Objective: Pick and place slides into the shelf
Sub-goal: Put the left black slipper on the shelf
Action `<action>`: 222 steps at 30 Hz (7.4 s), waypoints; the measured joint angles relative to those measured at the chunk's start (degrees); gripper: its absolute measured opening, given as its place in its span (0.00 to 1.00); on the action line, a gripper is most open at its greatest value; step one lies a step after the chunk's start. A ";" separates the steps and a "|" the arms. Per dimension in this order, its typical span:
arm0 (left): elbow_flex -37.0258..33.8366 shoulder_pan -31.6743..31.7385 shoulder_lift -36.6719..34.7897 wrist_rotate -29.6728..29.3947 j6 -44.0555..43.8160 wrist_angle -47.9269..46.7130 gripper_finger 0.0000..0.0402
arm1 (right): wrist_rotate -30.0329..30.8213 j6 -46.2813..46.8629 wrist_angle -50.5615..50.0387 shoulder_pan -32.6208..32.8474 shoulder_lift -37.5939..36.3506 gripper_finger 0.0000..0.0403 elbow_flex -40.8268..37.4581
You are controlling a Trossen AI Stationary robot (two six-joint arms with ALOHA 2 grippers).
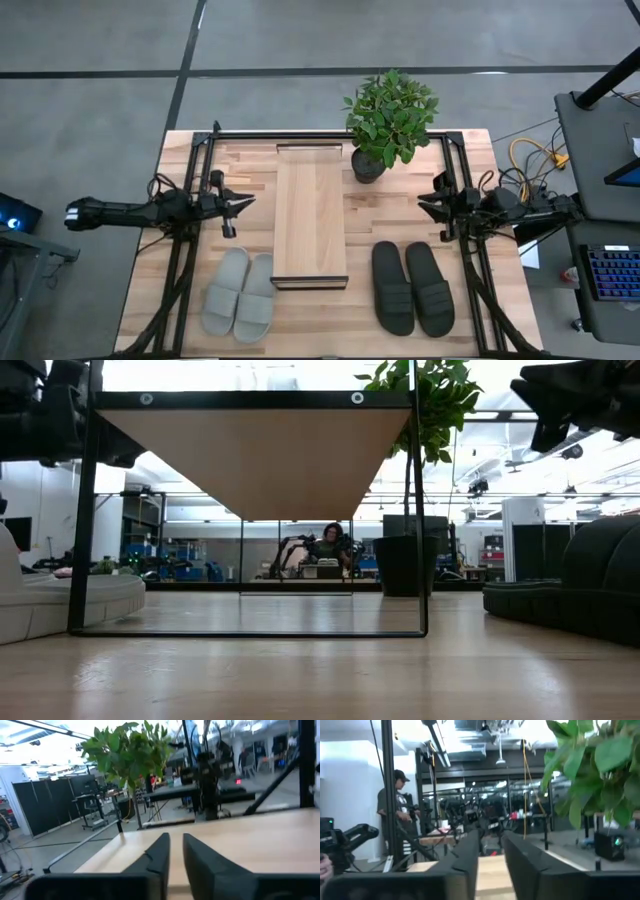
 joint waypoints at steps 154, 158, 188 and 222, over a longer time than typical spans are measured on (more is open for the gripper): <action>15.37 -0.01 29.19 2.54 -2.06 21.70 0.40 | -7.78 20.61 -35.36 0.76 39.24 0.48 32.23; 15.50 0.00 30.20 2.51 -2.11 21.98 0.40 | -13.00 24.37 -36.42 0.79 39.29 0.48 33.65; 15.13 -0.01 31.66 2.41 -2.06 22.80 0.40 | 5.49 48.29 -41.21 26.79 40.58 0.48 34.86; 15.34 -0.01 32.57 2.43 -2.15 22.99 0.40 | 12.11 60.07 -90.88 41.23 94.41 0.48 85.58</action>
